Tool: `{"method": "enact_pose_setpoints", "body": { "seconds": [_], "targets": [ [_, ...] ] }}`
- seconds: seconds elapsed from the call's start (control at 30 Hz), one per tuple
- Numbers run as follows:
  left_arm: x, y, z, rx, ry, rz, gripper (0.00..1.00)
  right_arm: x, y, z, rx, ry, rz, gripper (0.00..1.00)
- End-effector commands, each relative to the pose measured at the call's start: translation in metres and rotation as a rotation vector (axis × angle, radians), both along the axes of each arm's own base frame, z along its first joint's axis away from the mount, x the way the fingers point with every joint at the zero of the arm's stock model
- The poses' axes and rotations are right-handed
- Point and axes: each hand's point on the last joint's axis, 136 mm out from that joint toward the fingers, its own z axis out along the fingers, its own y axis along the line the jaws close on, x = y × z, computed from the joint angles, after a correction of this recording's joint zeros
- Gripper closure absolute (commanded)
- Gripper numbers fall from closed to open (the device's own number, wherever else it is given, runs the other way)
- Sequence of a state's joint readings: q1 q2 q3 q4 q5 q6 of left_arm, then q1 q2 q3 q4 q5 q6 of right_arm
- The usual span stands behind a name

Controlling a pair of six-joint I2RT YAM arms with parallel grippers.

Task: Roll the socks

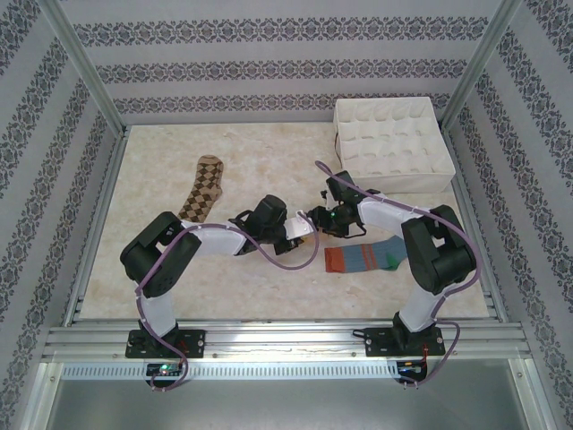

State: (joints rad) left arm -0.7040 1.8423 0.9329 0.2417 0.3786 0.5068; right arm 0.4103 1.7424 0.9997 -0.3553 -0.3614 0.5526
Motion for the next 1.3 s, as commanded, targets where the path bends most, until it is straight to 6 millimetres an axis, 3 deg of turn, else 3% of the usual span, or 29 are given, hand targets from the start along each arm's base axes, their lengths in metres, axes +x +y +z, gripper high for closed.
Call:
{"method": "enact_pose_setpoints", "body": {
  "seconds": [0.0,0.1,0.47,0.77,1.27],
  "targets": [
    [-0.008,0.023,-0.034,0.088,0.164,0.072,1.0,-0.028,-0.027,-0.019,-0.127,0.095,-0.055,0.39],
    [-0.009,0.023,-0.037,0.095,0.195,0.076,1.0,-0.03,-0.031,-0.02,-0.131,0.096,-0.081,0.33],
    [-0.007,0.023,-0.033,0.026,0.302,0.145,1.0,-0.026,-0.028,-0.017,-0.067,0.079,-0.16,0.32],
    [-0.004,0.032,-0.033,0.031,0.315,0.235,1.0,-0.024,-0.041,-0.005,-0.165,0.049,-0.15,0.28],
    [-0.002,0.035,-0.035,0.021,0.339,0.29,1.0,-0.028,-0.033,-0.011,-0.111,0.082,-0.238,0.27]
  ]
}}
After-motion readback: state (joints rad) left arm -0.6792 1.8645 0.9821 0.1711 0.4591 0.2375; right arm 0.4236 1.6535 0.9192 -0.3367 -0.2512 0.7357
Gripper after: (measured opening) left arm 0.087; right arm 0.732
